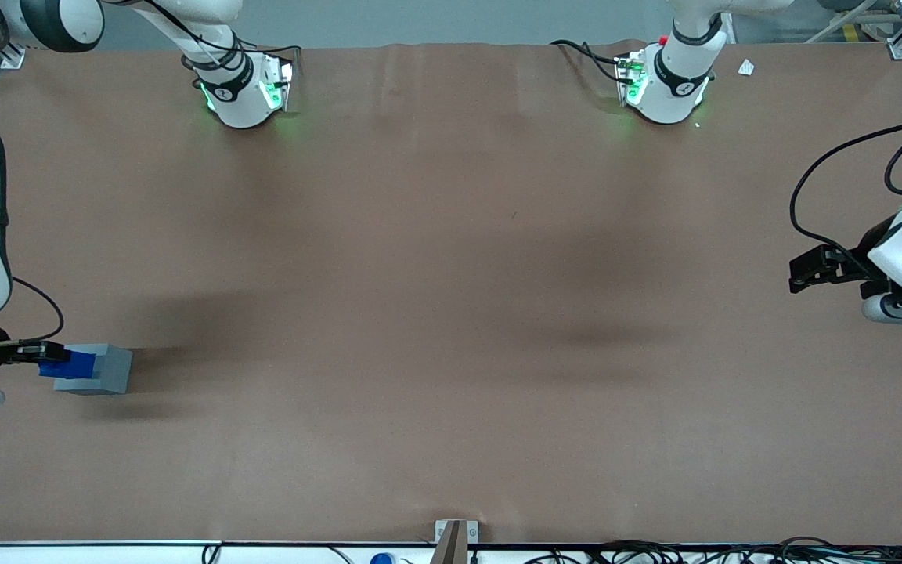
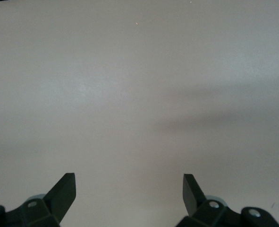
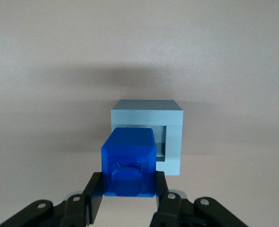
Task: Insert blue part into gray base with right arm
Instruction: 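Lower the held blue block down into the gray base's hole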
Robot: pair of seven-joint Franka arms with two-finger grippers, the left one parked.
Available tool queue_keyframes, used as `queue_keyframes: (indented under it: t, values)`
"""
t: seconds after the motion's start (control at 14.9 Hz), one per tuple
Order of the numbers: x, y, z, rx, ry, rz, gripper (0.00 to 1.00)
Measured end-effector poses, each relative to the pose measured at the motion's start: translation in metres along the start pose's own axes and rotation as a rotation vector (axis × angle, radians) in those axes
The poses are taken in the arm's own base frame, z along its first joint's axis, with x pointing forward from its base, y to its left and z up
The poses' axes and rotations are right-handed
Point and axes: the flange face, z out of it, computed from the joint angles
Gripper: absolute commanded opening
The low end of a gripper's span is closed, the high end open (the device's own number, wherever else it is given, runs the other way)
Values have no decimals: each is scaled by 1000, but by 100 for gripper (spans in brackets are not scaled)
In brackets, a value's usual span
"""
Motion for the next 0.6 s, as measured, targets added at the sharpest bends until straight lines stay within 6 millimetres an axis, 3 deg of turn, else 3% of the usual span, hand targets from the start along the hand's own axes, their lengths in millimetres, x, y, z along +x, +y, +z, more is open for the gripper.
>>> queue_keyframes:
  t: [0.6]
  values:
    - [-2, 8, 6, 3, -7, -4, 24]
